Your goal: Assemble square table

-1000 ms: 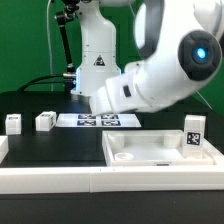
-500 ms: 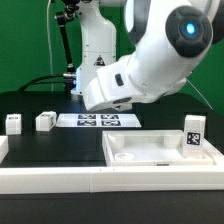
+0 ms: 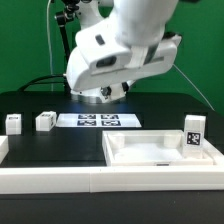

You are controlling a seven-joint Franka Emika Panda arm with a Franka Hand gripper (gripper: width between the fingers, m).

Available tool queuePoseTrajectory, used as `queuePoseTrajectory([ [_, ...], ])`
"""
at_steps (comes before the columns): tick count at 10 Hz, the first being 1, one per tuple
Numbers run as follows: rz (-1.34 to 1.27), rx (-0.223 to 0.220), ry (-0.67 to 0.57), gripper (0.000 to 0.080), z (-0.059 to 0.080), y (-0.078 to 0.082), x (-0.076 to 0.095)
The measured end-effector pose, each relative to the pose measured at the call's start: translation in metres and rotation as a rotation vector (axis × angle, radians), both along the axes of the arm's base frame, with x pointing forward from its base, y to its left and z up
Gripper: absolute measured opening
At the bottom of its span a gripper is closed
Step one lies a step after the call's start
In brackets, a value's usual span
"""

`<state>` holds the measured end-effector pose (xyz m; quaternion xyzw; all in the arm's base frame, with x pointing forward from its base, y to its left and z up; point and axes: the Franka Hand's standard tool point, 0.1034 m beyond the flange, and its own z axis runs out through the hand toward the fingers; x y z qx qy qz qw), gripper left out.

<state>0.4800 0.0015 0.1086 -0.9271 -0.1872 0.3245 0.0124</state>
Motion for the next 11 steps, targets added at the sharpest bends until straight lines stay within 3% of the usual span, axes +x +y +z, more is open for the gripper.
queuePoseTrajectory([
  [5,-0.026,0.056,-0.307,0.029,-0.003,-0.008,0.011],
  [7,-0.055,0.088,-0.409,0.029,0.016,-0.015,0.032],
  [11,-0.067,0.128,-0.662,0.029,0.013,-0.024,0.042],
])
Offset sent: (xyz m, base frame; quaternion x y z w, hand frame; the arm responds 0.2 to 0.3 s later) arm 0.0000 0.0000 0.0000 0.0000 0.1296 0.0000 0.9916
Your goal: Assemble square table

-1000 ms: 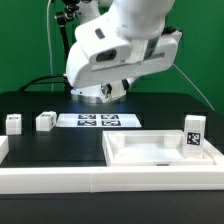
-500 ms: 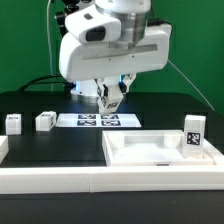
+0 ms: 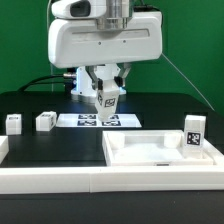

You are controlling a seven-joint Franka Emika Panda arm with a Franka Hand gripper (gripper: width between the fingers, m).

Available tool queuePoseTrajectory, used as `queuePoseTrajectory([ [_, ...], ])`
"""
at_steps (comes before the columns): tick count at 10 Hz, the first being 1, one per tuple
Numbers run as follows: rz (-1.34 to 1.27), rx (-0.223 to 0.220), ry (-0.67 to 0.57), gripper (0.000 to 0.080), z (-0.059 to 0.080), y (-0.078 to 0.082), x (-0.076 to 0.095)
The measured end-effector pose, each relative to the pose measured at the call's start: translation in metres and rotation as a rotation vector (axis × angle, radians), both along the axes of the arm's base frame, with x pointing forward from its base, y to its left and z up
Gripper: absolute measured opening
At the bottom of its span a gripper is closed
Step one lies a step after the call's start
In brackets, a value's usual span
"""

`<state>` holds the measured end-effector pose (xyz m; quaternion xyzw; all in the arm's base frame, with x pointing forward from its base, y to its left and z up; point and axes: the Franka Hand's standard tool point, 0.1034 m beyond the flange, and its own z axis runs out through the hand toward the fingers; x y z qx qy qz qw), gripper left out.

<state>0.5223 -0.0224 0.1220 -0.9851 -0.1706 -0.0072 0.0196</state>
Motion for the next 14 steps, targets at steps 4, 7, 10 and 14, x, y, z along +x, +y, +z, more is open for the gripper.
queuePoseTrajectory([
  [4,-0.02,0.02,-0.105,0.029,0.006,-0.003,0.02],
  [7,-0.03,0.016,-0.109,0.029,0.011,0.001,0.034],
  [10,-0.031,0.016,-0.107,0.029,0.01,0.001,0.034],
  [14,-0.001,0.01,-0.143,0.029,0.019,0.002,0.077],
])
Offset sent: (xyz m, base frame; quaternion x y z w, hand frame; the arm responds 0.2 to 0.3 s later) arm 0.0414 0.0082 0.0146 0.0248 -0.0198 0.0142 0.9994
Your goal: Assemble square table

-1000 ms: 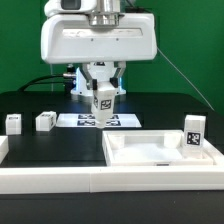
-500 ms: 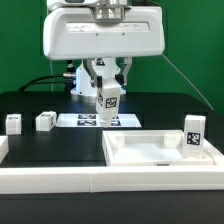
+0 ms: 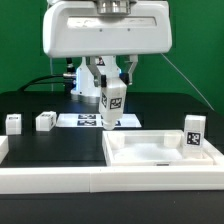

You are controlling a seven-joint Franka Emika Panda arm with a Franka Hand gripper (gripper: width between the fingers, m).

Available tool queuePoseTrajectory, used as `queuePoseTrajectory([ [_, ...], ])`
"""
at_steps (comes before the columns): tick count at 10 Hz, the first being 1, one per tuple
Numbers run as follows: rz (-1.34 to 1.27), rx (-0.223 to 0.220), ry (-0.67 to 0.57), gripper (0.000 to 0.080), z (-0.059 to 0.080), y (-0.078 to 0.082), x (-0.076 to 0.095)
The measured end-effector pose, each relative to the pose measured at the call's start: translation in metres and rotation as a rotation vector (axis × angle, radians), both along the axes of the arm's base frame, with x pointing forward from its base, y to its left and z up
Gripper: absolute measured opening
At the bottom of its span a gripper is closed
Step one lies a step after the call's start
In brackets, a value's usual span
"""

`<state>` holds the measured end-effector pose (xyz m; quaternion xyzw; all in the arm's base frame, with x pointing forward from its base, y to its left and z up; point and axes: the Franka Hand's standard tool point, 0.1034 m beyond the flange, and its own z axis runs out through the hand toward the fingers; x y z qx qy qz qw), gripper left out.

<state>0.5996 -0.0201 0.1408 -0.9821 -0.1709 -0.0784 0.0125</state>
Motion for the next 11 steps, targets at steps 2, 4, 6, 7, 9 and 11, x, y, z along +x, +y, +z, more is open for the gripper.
queuePoseTrajectory([
  [2,-0.004,-0.005,-0.009,0.029,-0.002,-0.002,-0.002],
  [4,0.001,-0.032,-0.125,0.029,-0.002,-0.015,0.004],
  [6,0.013,-0.065,-0.217,0.029,-0.003,-0.024,0.008],
  [7,-0.005,-0.049,-0.198,0.029,-0.007,-0.018,0.008],
  [9,-0.002,-0.02,-0.164,0.029,-0.009,-0.006,0.02],
  [11,-0.025,0.001,-0.139,0.029,-0.01,0.003,0.02],
])
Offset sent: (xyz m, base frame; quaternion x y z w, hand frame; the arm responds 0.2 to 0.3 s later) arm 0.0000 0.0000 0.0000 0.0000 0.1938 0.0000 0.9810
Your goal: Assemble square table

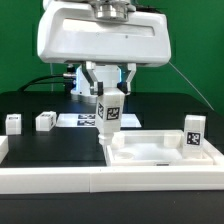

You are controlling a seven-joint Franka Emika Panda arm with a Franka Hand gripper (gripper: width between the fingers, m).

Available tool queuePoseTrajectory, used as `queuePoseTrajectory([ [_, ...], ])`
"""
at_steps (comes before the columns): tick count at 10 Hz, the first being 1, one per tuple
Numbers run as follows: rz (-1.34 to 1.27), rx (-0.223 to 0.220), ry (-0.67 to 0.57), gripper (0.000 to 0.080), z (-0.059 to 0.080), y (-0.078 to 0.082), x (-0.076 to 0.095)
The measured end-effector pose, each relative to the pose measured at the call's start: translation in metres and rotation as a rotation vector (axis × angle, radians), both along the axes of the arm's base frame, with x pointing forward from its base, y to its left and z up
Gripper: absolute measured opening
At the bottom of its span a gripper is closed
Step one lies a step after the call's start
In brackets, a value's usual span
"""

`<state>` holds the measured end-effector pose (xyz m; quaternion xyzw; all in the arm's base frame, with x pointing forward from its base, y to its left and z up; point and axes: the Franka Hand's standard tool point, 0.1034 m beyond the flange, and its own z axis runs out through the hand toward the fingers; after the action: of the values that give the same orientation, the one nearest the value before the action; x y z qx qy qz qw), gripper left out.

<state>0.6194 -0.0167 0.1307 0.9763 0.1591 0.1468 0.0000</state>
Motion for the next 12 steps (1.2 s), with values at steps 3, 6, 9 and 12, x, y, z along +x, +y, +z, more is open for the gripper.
queuePoseTrajectory([
  [3,-0.003,-0.001,0.001,0.029,-0.001,-0.002,-0.001],
  [6,-0.006,0.002,0.006,0.029,-0.003,0.0,-0.001],
  [9,-0.012,0.019,0.006,0.029,-0.009,0.018,0.008],
  [12,-0.011,0.007,-0.019,0.029,-0.011,0.014,0.007],
])
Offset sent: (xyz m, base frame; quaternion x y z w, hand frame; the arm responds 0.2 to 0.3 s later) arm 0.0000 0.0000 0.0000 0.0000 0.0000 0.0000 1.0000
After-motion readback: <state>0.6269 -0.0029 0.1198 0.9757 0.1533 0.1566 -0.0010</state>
